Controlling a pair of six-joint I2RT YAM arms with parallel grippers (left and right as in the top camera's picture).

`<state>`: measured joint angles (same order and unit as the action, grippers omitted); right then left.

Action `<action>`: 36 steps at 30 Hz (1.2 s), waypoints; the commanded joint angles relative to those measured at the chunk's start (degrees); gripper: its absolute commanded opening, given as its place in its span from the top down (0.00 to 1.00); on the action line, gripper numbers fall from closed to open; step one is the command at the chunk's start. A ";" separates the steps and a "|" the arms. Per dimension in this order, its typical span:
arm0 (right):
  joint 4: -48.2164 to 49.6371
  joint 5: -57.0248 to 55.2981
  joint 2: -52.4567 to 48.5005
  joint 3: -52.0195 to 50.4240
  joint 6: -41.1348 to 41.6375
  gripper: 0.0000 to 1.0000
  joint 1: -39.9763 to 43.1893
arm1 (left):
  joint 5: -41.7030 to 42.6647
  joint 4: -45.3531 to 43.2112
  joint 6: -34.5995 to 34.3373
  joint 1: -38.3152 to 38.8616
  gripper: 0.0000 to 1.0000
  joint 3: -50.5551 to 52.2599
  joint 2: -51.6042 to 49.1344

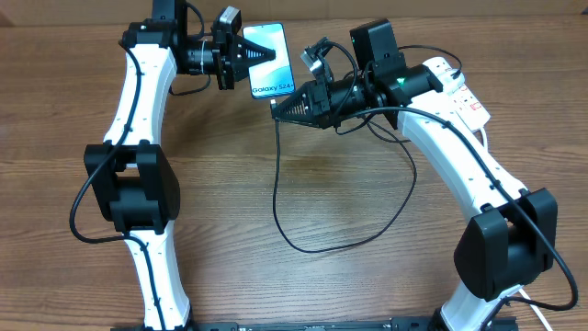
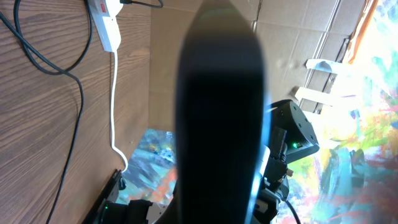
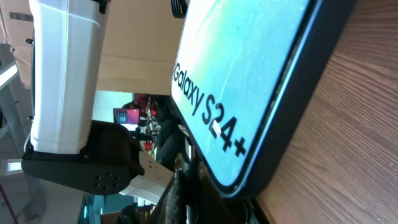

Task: Plug charger to phone and switch on socket
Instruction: 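Bring the held USB-C plug to the phone's bottom port, then push the USB-C plug into the phone port with the right gripper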

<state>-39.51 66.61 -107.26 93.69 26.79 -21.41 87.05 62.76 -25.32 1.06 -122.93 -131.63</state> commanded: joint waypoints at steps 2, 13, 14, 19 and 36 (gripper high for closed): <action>0.42 0.07 0.52 0.39 0.24 0.96 -0.09 | 3.61 0.02 -0.35 0.15 0.96 -0.70 1.05; 0.50 -0.13 0.52 0.39 0.24 0.96 1.29 | 3.61 0.00 0.09 0.15 0.96 -0.70 1.05; 0.48 -0.13 0.52 0.39 0.26 0.96 1.29 | 3.61 0.00 0.11 0.15 0.96 -0.70 1.05; 0.50 -0.13 0.52 0.39 0.26 0.96 1.29 | 3.61 0.00 0.72 0.15 0.96 -0.70 1.05; 1.57 -1.11 0.52 0.39 1.79 0.96 0.39 | 3.61 0.02 0.44 0.52 0.96 -0.70 1.05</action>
<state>-38.41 66.35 -107.26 93.69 27.70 -20.43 87.05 62.74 -25.30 1.15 -122.93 -131.61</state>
